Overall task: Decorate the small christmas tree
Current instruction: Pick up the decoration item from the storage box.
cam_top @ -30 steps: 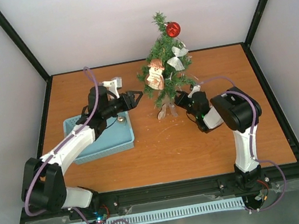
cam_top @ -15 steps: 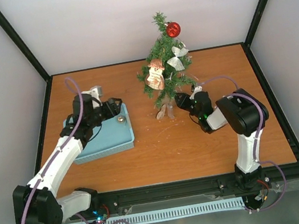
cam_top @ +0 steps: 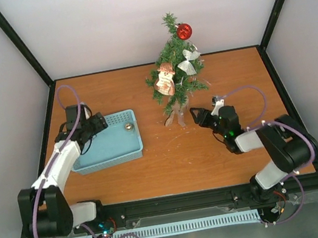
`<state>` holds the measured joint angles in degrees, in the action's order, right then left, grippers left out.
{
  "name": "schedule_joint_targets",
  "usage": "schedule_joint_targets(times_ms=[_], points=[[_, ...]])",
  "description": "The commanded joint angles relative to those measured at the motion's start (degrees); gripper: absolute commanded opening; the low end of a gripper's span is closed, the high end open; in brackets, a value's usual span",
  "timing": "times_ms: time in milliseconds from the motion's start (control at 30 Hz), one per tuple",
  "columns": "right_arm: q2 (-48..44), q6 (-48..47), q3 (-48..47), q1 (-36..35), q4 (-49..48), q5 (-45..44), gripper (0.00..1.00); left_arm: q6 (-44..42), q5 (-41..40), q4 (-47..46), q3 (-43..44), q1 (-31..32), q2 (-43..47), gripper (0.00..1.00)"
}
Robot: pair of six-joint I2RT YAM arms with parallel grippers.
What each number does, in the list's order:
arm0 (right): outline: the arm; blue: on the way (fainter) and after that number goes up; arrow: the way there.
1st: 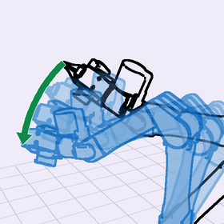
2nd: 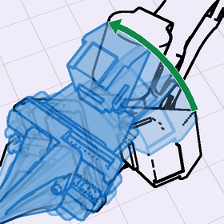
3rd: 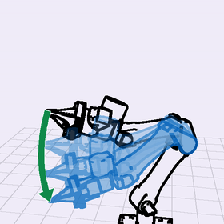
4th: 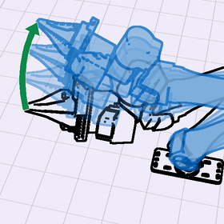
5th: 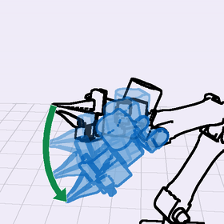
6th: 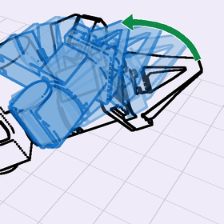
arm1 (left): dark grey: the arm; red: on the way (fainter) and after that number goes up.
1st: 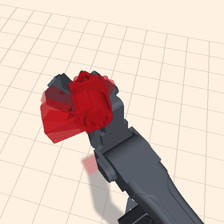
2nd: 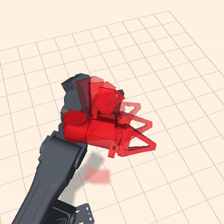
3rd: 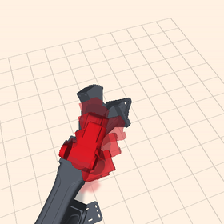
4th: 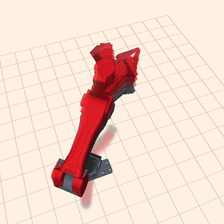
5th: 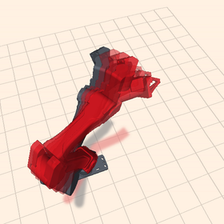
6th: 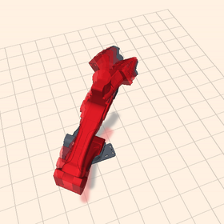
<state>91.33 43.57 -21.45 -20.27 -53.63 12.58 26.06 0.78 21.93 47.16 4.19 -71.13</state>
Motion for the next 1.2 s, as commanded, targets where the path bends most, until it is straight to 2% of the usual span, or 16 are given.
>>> schedule_joint_targets(times_ms=[0, 100, 267, 467, 667, 867, 1033, 1167], points=[[-9.88, -6.19, 3.24, -0.11, 7.88, -0.66, 0.58, -6.38, -2.89, 1.15, 2.80, -3.63, -5.44, 0.78], [-17.95, -8.79, 4.71, -0.49, 13.87, -1.90, 0.59, -7.19, 3.48, -0.61, 2.83, -7.20, -9.01, 0.76], [-31.09, -13.09, 4.92, -1.89, 23.20, -6.20, 0.60, -8.55, 8.42, -3.38, 2.15, -7.57, -12.03, 0.78], [-43.92, -13.69, 4.63, -2.03, 29.27, -7.35, 0.62, -7.08, 9.09, -5.75, 1.22, -7.62, -17.67, 0.78], [-54.16, -14.96, 3.79, -2.03, 35.61, -9.56, 0.64, -2.76, 7.80, -9.70, -1.53, -7.62, -18.61, 0.78], [-59.21, -16.46, 3.40, -2.05, 39.76, -11.00, 0.65, 1.49, 11.58, -13.98, -4.40, -7.53, -19.02, 0.75], [-59.63, -16.06, 3.97, -2.04, 39.70, -10.59, 0.65, 4.04, 15.06, -17.90, -9.30, -6.47, -16.43, 0.68], [-59.35, -16.06, 3.90, -2.05, 39.80, -10.43, 0.65, 4.41, 17.15, -17.96, -10.50, -4.36, -13.28, 0.66]])
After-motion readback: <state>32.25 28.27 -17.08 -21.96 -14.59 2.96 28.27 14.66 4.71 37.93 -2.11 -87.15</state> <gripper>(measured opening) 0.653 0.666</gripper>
